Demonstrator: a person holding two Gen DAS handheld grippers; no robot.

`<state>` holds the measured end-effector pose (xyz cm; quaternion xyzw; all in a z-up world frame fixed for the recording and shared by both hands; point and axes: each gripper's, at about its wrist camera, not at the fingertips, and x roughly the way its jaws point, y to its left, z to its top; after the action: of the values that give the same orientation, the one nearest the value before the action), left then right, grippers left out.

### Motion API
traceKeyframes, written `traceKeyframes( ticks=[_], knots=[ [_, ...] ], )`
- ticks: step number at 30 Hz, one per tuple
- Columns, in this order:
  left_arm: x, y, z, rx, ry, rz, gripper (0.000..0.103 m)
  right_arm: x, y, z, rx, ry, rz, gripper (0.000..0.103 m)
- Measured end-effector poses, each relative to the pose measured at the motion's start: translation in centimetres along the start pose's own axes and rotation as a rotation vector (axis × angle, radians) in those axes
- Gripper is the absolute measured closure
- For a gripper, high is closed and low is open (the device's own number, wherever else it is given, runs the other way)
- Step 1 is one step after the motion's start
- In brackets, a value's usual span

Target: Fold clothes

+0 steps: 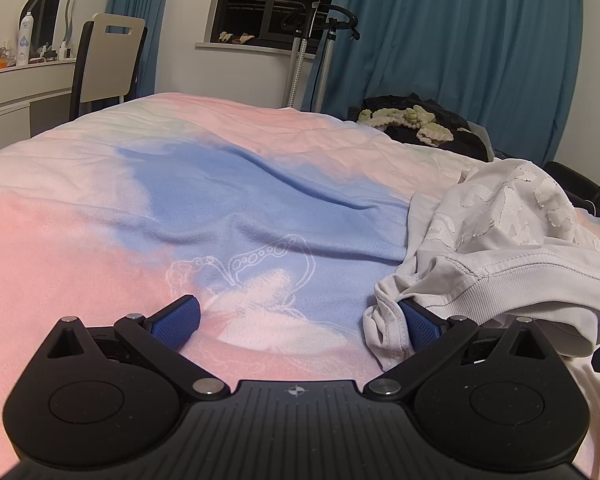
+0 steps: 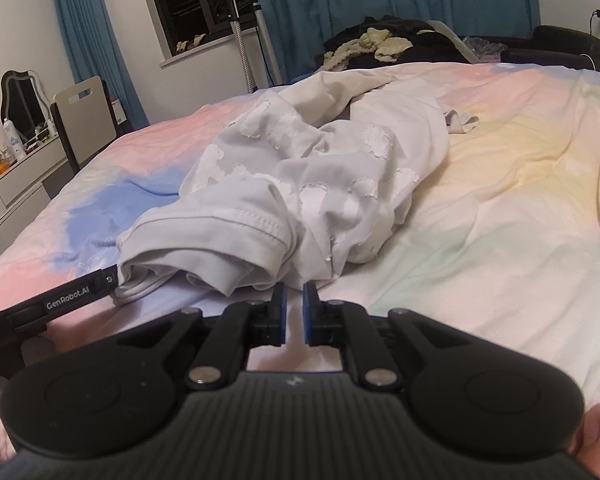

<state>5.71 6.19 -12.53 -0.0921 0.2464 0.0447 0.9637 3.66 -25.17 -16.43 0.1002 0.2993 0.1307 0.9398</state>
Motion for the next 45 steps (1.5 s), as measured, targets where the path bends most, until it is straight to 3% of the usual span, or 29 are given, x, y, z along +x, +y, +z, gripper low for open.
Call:
traceKeyframes(
  ticks=[45],
  knots=[
    [0.04,0.02,-0.02,-0.001,-0.001,-0.001,0.000,0.38,0.42,0.22,-0.010,-0.024,-0.007,0.093]
  ],
)
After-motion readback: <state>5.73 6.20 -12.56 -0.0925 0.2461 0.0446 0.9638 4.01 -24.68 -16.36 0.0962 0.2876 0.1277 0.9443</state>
